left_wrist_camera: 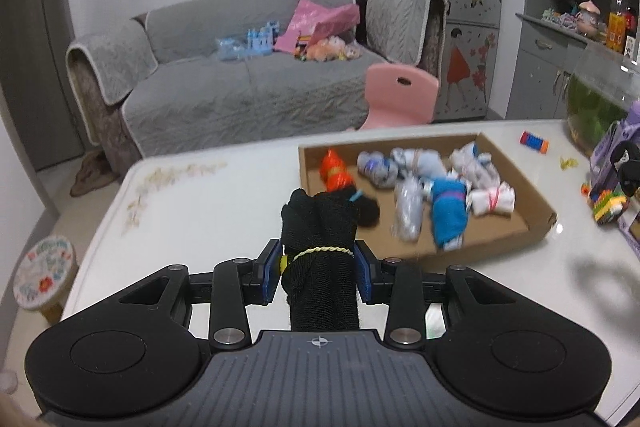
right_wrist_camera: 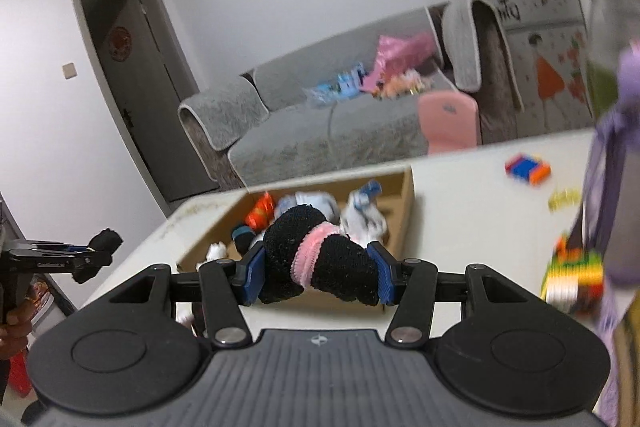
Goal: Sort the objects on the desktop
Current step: 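Carry both black socks over the tray with both tools, then open both tools to drop the black socks into the tray, then grasp the pink fuzzy sock with the right tool while the left tool grasps the orange bag bundle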
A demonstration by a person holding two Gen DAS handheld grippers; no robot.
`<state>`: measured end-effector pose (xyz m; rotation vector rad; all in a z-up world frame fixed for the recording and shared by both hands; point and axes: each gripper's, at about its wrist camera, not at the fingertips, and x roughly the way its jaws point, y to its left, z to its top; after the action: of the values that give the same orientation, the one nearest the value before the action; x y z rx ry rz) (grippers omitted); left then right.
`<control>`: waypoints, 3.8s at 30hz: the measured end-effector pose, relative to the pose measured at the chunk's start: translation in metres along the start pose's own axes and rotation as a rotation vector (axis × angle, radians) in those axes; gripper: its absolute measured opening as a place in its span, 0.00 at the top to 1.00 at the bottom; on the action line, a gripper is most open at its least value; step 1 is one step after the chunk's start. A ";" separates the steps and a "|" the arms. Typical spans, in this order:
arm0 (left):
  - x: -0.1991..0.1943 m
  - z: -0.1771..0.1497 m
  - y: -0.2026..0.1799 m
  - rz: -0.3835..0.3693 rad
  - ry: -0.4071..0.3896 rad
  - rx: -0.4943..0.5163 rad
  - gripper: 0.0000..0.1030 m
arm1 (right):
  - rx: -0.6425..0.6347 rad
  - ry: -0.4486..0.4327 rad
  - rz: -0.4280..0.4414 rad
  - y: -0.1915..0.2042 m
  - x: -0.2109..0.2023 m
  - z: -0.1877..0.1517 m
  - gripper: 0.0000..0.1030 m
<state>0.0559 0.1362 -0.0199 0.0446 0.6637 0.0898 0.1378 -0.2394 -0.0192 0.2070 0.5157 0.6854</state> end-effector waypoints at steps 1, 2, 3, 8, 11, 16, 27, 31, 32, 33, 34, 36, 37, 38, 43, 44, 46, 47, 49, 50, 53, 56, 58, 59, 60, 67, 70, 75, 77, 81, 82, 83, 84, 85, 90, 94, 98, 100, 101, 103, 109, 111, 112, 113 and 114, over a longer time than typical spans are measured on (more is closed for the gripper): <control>0.000 0.006 -0.001 -0.003 -0.005 0.004 0.57 | -0.005 -0.005 0.005 0.001 0.001 0.005 0.52; 0.001 0.012 -0.003 -0.006 -0.009 0.010 0.57 | -0.010 -0.010 0.009 0.002 0.002 0.012 0.52; 0.001 0.019 -0.005 -0.009 -0.014 0.013 0.57 | -0.018 -0.014 0.009 0.003 0.004 0.017 0.52; 0.015 0.045 -0.014 -0.048 -0.008 0.021 0.57 | -0.044 -0.009 0.003 0.004 0.021 0.035 0.52; 0.033 0.060 -0.023 -0.073 0.010 0.024 0.57 | -0.059 0.009 0.001 0.006 0.035 0.045 0.52; 0.073 0.081 -0.038 -0.087 0.042 0.048 0.57 | -0.086 0.042 -0.008 0.008 0.071 0.062 0.52; 0.166 0.096 -0.053 -0.122 0.145 0.036 0.57 | -0.131 0.157 -0.029 0.009 0.139 0.060 0.52; 0.197 0.090 -0.051 -0.132 0.191 0.000 0.57 | -0.142 0.204 -0.045 0.009 0.162 0.054 0.52; 0.203 0.088 -0.051 -0.134 0.201 -0.008 0.57 | -0.149 0.215 -0.054 0.009 0.167 0.052 0.52; 0.210 0.086 -0.050 -0.135 0.212 -0.017 0.57 | -0.158 0.227 -0.064 0.007 0.173 0.049 0.52; 0.216 0.084 -0.051 -0.135 0.221 -0.021 0.57 | -0.160 0.238 -0.071 0.007 0.178 0.049 0.52; 0.225 0.080 -0.051 -0.132 0.232 -0.021 0.57 | -0.165 0.251 -0.085 0.004 0.186 0.045 0.52; 0.228 0.078 -0.051 -0.135 0.237 -0.023 0.57 | -0.167 0.258 -0.093 0.003 0.189 0.042 0.52; 0.231 0.078 -0.052 -0.139 0.241 -0.024 0.57 | -0.174 0.263 -0.101 0.004 0.192 0.042 0.52; 0.242 0.072 -0.053 -0.140 0.252 -0.028 0.57 | -0.198 0.299 -0.137 0.001 0.211 0.037 0.51; 0.244 0.072 -0.053 -0.138 0.255 -0.026 0.57 | -0.202 0.305 -0.143 0.000 0.216 0.038 0.51; 0.245 0.070 -0.053 -0.140 0.260 -0.027 0.57 | -0.215 0.320 -0.158 0.001 0.220 0.035 0.51; 0.245 0.069 -0.052 -0.142 0.257 -0.029 0.57 | -0.232 0.326 -0.175 0.001 0.223 0.034 0.51; 0.246 0.069 -0.053 -0.145 0.255 -0.032 0.57 | -0.252 0.344 -0.195 0.002 0.227 0.030 0.50; 0.245 0.068 -0.054 -0.144 0.254 -0.030 0.57 | -0.262 0.349 -0.200 0.003 0.230 0.029 0.50; 0.244 0.068 -0.055 -0.140 0.260 -0.025 0.51 | -0.286 0.347 -0.224 0.005 0.230 0.029 0.46; 0.238 0.067 -0.056 -0.134 0.237 -0.027 0.28 | -0.293 0.342 -0.228 0.006 0.226 0.031 0.42; 0.232 0.065 -0.055 -0.148 0.229 -0.039 0.22 | -0.297 0.327 -0.227 0.007 0.220 0.033 0.39; 0.230 0.065 -0.055 -0.153 0.226 -0.044 0.20 | -0.298 0.323 -0.225 0.008 0.216 0.033 0.39; 0.227 0.065 -0.055 -0.153 0.218 -0.041 0.19 | -0.300 0.322 -0.225 0.007 0.217 0.036 0.39; 0.209 0.062 -0.057 -0.181 0.203 -0.021 0.18 | -0.302 0.309 -0.215 0.014 0.206 0.042 0.38; 0.198 0.063 -0.057 -0.194 0.192 -0.021 0.18 | -0.288 0.298 -0.190 0.019 0.197 0.045 0.38; 0.170 0.062 -0.060 -0.196 0.170 -0.002 0.14 | -0.281 0.278 -0.149 0.030 0.175 0.048 0.35; 0.154 0.058 -0.060 -0.204 0.154 0.000 0.09 | -0.260 0.265 -0.131 0.034 0.160 0.047 0.30; 0.110 0.041 -0.060 -0.199 0.104 0.031 0.01 | -0.240 0.243 -0.076 0.047 0.121 0.036 0.17; 0.100 0.034 -0.061 -0.205 0.099 0.041 0.01 | -0.242 0.239 -0.056 0.051 0.111 0.030 0.16; 0.091 0.028 -0.061 -0.207 0.094 0.051 0.01 | -0.244 0.236 -0.041 0.056 0.099 0.024 0.16; 0.081 0.019 -0.062 -0.199 0.088 0.064 0.01 | -0.248 0.233 -0.028 0.061 0.087 0.016 0.15; 0.073 0.012 -0.062 -0.194 0.081 0.072 0.01 | -0.252 0.229 -0.018 0.065 0.075 0.007 0.14; 0.040 -0.029 -0.064 -0.181 0.059 0.102 0.01 | -0.229 0.192 0.041 0.080 0.021 -0.033 0.11; 0.035 -0.062 -0.072 -0.129 0.058 0.120 0.01 | -0.253 0.158 0.062 0.097 -0.004 -0.060 0.08; 0.041 -0.082 -0.076 -0.093 0.077 0.101 0.01 | -0.330 0.131 0.067 0.120 -0.011 -0.091 0.05; 0.041 -0.091 -0.077 -0.087 0.077 0.088 0.01 | -0.394 0.126 0.065 0.132 -0.014 -0.105 0.05; 0.041 -0.094 -0.078 -0.088 0.080 0.084 0.01 | -0.424 0.122 0.059 0.139 -0.013 -0.113 0.03; 0.041 -0.099 -0.079 -0.102 0.087 0.075 0.01 | -0.466 0.122 0.059 0.147 -0.012 -0.124 0.01; 0.041 -0.113 -0.090 -0.148 0.102 0.068 0.01 | -0.498 0.143 0.020 0.151 0.008 -0.142 0.01; 0.040 -0.114 -0.091 -0.157 0.103 0.067 0.01 | -0.470 0.148 0.007 0.145 0.020 -0.143 0.01; 0.040 -0.114 -0.092 -0.157 0.104 0.066 0.01 | -0.456 0.152 0.005 0.143 0.022 -0.144 0.01; 0.040 -0.114 -0.092 -0.157 0.108 0.064 0.01 | -0.438 0.163 0.005 0.139 0.028 -0.144 0.01; 0.041 -0.114 -0.092 -0.160 0.113 0.060 0.01 | -0.426 0.170 0.000 0.137 0.032 -0.146 0.04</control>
<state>0.0239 0.0505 -0.1411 0.0446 0.7801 -0.0819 0.0082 -0.1124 -0.1089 -0.2528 0.5192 0.8009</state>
